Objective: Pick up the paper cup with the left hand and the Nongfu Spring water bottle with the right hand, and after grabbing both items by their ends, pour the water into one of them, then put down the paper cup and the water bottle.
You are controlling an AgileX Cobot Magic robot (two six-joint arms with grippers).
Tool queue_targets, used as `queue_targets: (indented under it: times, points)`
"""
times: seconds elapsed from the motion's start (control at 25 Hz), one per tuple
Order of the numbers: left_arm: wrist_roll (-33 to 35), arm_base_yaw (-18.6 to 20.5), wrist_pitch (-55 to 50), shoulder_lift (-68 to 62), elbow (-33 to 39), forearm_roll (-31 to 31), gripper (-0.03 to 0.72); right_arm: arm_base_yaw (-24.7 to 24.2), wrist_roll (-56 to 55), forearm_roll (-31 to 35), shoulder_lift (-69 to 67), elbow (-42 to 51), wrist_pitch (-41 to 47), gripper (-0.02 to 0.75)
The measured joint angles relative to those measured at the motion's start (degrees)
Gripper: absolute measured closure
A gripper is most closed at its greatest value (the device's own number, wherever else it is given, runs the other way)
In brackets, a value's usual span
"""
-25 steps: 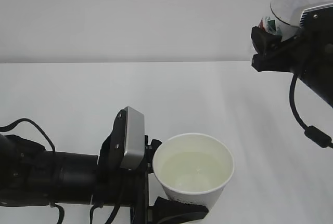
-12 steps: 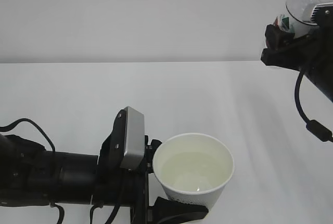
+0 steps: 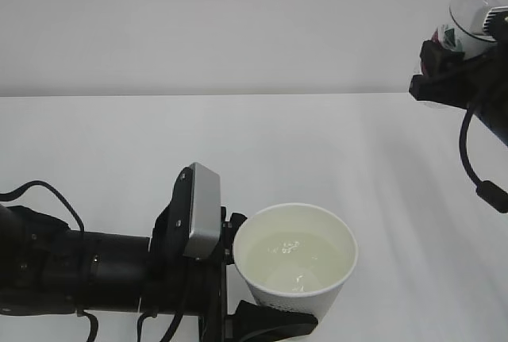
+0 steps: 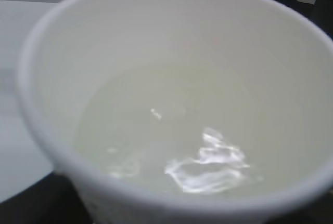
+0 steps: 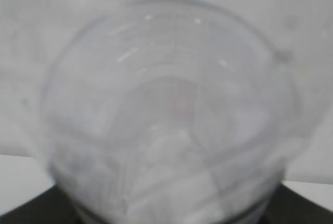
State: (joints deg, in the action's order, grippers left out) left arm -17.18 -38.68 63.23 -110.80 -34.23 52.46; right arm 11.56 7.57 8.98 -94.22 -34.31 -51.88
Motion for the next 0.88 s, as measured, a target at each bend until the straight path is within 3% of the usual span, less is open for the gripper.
queue_targets:
  times: [0.32,0.88]
  points:
    - [0.0,0.0,0.0,0.0,0.0,0.0,0.125,-0.09,0.0,-7.84,0.0,0.0,1.02,0.358]
    - [0.0,0.0,0.0,0.0,0.0,0.0,0.126,-0.09,-1.71,-8.24,0.0,0.0,6.46,0.358]
